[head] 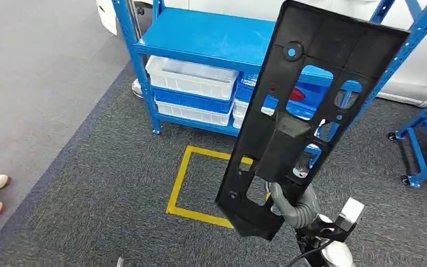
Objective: Take the parts from the cabinet and place them on the table.
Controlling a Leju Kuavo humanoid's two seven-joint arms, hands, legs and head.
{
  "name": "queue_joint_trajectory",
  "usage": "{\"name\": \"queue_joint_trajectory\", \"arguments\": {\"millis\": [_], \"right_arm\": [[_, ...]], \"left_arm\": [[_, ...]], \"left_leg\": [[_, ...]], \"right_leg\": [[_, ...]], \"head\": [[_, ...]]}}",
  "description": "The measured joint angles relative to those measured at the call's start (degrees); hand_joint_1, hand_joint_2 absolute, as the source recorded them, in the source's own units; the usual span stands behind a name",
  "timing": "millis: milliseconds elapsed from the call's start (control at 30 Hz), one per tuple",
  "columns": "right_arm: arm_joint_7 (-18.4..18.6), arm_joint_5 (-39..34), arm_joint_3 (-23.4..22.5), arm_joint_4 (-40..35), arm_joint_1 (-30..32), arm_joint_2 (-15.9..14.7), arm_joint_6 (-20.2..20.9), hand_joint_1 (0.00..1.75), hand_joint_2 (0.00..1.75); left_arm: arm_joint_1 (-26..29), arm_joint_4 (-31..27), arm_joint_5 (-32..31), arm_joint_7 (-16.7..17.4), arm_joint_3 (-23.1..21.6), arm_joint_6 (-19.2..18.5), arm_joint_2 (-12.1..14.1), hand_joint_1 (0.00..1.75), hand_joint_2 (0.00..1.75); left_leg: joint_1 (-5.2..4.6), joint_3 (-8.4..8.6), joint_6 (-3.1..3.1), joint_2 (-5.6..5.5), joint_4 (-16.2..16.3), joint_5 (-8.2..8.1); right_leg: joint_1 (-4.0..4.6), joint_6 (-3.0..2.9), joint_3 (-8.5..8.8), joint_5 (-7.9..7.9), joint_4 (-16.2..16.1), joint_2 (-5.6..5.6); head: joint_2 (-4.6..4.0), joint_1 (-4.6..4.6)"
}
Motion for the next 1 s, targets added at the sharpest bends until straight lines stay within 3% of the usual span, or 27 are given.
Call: {"name": "queue_joint_trajectory", "arguments": {"millis": [33, 67, 100, 133, 167, 233, 267, 300, 367, 400, 433, 467, 567, 600, 633, 667, 733, 767, 800, 833, 867, 900, 933, 967, 1000], "right_arm": [[0.0, 0.0, -0.1, -0.2, 0.2, 0.0, 0.0, 1.64, 1.75], [0.0, 0.0, -0.2, -0.4, 0.4, 0.0, 0.0, 1.64, 1.75], [-0.1, 0.0, -0.2, -0.8, 0.5, 0.1, 0.0, 1.64, 1.75], [-0.2, 0.0, -0.3, -1.2, 0.9, 0.1, 0.0, 1.64, 1.75], [-0.2, -0.1, -0.5, -1.4, 1.4, 0.1, 0.0, 1.64, 1.75], [-0.3, -0.1, -0.8, -1.6, 2.2, 0.1, -0.1, 1.64, 1.75], [-0.3, -0.1, -0.9, -1.6, 2.4, 0.1, -0.5, 1.64, 1.75], [-0.3, -0.1, -1.1, -1.9, 2.8, 0.1, -0.9, 1.64, 1.75], [-0.3, -0.1, -1.7, -3.5, 4.3, 0.1, -1.6, 1.64, 1.75], [-0.3, 0.0, -2.2, -4.5, 5.0, 0.2, -1.8, 1.64, 1.75], [-0.2, 0.0, -2.6, -5.5, 5.8, 0.3, -1.8, 1.64, 1.75], [-0.1, 0.0, -3.0, -6.2, 6.4, 0.3, -1.8, 1.64, 1.75], [0.4, -0.1, -3.9, -8.3, 7.9, 0.8, -1.8, 1.64, 1.75], [0.5, -0.1, -4.2, -8.9, 8.2, 1.0, -1.8, 1.64, 1.75], [0.6, -0.2, -4.7, -9.5, 8.5, 1.0, -1.8, 1.64, 1.75], [0.6, -0.2, -5.2, -10.1, 9.2, 1.1, -1.9, 1.64, 1.75], [0.7, -0.2, -5.9, -10.9, 10.5, 1.2, -1.9, 1.64, 1.75], [0.7, -0.2, -6.2, -11.2, 11.2, 1.3, -1.9, 1.64, 1.75], [0.6, -0.2, -6.6, -11.6, 11.6, 1.5, -1.9, 1.64, 1.75], [0.5, 0.0, -6.9, -12.0, 11.9, 1.6, -1.9, 1.64, 1.75], [0.3, 0.0, -7.1, -12.5, 12.1, 1.7, -1.7, 1.64, 1.75], [0.1, 0.1, -7.4, -13.1, 12.2, 1.9, -1.4, 1.64, 1.75], [-0.2, 0.2, -7.7, -13.5, 12.2, 2.1, -1.2, 1.64, 1.75], [-0.3, 0.2, -7.9, -13.7, 12.4, 2.3, -1.2, 1.64, 1.75], [-0.4, 0.2, -8.1, -14.0, 12.5, 2.4, -0.9, 1.64, 1.75]], "left_arm": [[0.2, 0.0, 0.0, 0.1, 0.0, 0.0, 0.0, 0.00, 1.75], [0.3, 0.0, 0.0, 0.1, 0.0, 0.0, 0.0, 0.00, 1.75], [0.3, 0.0, 0.0, 0.1, 0.0, 0.1, 0.1, 0.00, 1.75], [0.3, 0.0, 0.0, 0.2, 0.0, 0.1, 0.1, 0.00, 1.75], [0.2, 0.0, 0.1, 0.2, -0.1, 0.1, 0.1, 0.00, 1.75], [0.3, 0.0, 0.3, 0.1, -0.1, 0.0, 0.1, 0.00, 1.75], [0.5, 0.0, 0.3, 0.0, -0.1, 0.0, 0.1, 0.00, 1.75], [0.7, 0.0, 0.3, -0.1, -0.1, 0.0, 0.1, 0.00, 1.75], [0.9, 0.0, 0.3, -0.3, -0.2, 0.0, 0.1, 0.00, 1.75], [0.9, 0.0, 0.3, -0.3, -0.3, 0.1, 0.1, 0.00, 1.75], [0.8, 0.0, 0.4, -0.3, -0.4, 0.2, 0.1, 0.00, 1.75], [0.9, 0.0, 0.5, -0.2, -0.4, 0.2, 0.0, 0.00, 1.75], [1.7, 0.0, 0.5, -0.2, -0.4, 0.2, 0.0, 0.00, 1.75], [1.9, 0.0, 0.5, -0.2, -0.5, 0.2, -0.1, 0.00, 1.75], [1.9, 0.0, 0.4, -0.2, -0.5, 0.3, -0.3, 0.00, 1.75], [1.7, 0.0, 0.4, -0.2, -0.6, 0.3, -0.4, 0.00, 1.75], [1.8, 0.0, 0.5, 0.1, -0.6, 0.3, -0.8, 0.00, 1.75], [1.9, 0.0, 0.5, 0.3, -0.6, 0.3, -0.8, 0.00, 1.75], [2.2, 0.0, 0.5, 0.6, -0.6, 0.3, -0.8, 0.00, 1.75], [2.3, 0.0, 0.5, 0.6, -0.6, 0.3, -0.8, 0.00, 1.75], [2.4, 0.0, 0.5, 0.7, -0.6, 0.3, -0.8, 0.00, 1.75], [2.3, 0.0, 0.5, 0.6, -0.6, 0.3, -0.9, 0.00, 1.75], [2.3, 0.0, 0.5, 0.6, -0.7, 0.3, -0.9, 0.00, 1.75], [2.0, 0.0, 0.5, 0.6, -0.7, 0.3, -0.8, 0.00, 1.75], [2.0, 0.0, 0.5, 0.6, -0.7, 0.3, -0.8, 0.00, 1.75]], "left_leg": [[0.16, -0.07, -0.46, -0.53, -0.2, 0.27], [-0.17, -0.41, -0.88, -1.02, -0.4, 0.40], [-0.11, -0.54, -0.96, 0.25, 0.4, -0.26], [-0.28, -1.54, -1.28, 2.74, 2.6, -2.17], [-0.09, -3.23, -1.49, 4.07, 6.5, -4.62], [0.19, -6.82, -1.89, 5.04, 15.1, -8.47], [0.29, -7.56, -2.04, 5.17, 17.3, -8.91], [0.35, -6.84, -2.08, 5.30, 16.4, -8.01], [0.34, -1.73, -1.88, 6.19, 7.6, -3.78], [0.23, 1.43, -1.52, 8.21, 2.2, -1.93], [-0.37, 2.54, -0.89, 10.31, -0.4, -2.62], [-0.39, 2.38, -0.29, 9.37, -0.5, -2.04], [-0.45, 1.84, 0.52, 7.84, -0.6, -1.75], [0.18, 2.34, 0.95, 7.38, -1.2, -1.17], [0.17, 2.21, 1.27, 6.85, -1.2, -0.98], [0.15, 1.98, 1.52, 6.25, -1.2, -0.80], [0.06, 1.63, 1.67, 4.90, -1.2, -0.67], [0.06, 1.47, 1.65, 4.13, -1.1, -0.60], [0.06, 1.39, 1.53, 3.41, -1.0, -0.52], [0.08, 1.39, 1.46, 2.56, -0.8, -0.49], [0.10, 1.39, 1.36, 1.88, -0.6, -0.52], [0.12, 1.37, 1.17, 1.07, -0.3, -0.59], [0.14, 1.13, 0.90, 0.54, -0.1, -0.66], [-0.15, 0.70, 0.49, -0.12, 0.4, -0.70], [-0.07, 0.41, 0.06, -0.61, 0.3, -0.43]], "right_leg": [[0.11, -0.35, -0.02, 0.13, 0.0, -0.43], [-0.32, -0.84, 0.07, 0.46, -0.6, -1.05], [-0.48, -1.14, 0.23, 0.82, -1.1, -2.00], [-0.48, -1.54, 0.20, 0.97, -1.2, -2.34], [-0.30, -1.69, 0.10, 0.98, -1.2, -3.21], [-0.04, -1.76, 0.00, 0.95, -1.2, -4.72], [0.03, -1.76, -0.07, 0.95, -1.1, -5.48], [0.05, -1.75, -0.10, 0.94, -1.1, -6.16], [0.08, -1.56, 0.04, 0.79, -1.0, -7.66], [0.17, -1.41, 0.14, 0.70, -0.9, -8.25], [0.56, -1.12, 0.17, 0.55, -0.8, -8.87], [0.58, -0.84, 0.18, 0.56, -0.7, -9.32], [0.61, 0.02, 0.40, 0.74, -0.9, -10.59], [0.25, 0.55, 0.23, 0.21, -0.5, -9.41], [0.06, 0.82, -0.36, -1.33, 1.1, -6.17], [0.01, 0.88, -2.00, -3.90, 4.8, -4.63], [0.02, 1.06, -6.16, -8.32, 14.3, -3.81], [0.01, 1.10, -7.54, -8.90, 17.2, -3.78], [-0.01, 1.08, -7.49, -8.03, 17.1, -3.77], [-0.10, 1.02, -5.90, -5.76, 13.9, -3.68], [-0.22, 0.94, -3.49, -3.17, 9.1, -3.34], [-0.46, 0.86, -0.59, -0.60, 3.5, -2.11], [-0.79, 0.68, 0.99, -0.78, 0.3, 0.90], [-0.55, 0.68, 0.95, -0.84, -0.3, 1.14], [-0.43, 0.47, 0.75, -0.76, -0.1, 0.35]], "head": [[0.00, 0.02], [0.00, 0.02], [0.00, 0.02], [0.00, -0.02], [0.00, 0.00], [0.00, 0.00], [0.00, 0.00], [0.00, 0.00], [0.00, 0.00], [0.00, 0.00], [0.00, 0.00], [0.00, 0.00], [0.00, 0.00], [0.00, 0.00], [0.00, 0.00], [0.00, 0.00], [0.00, 0.00], [0.00, 0.00], [0.00, 0.00], [0.00, 0.00], [0.00, 0.00], [0.00, 0.00], [0.00, 0.02], [0.00, 0.00], [0.00, 0.00]]}}
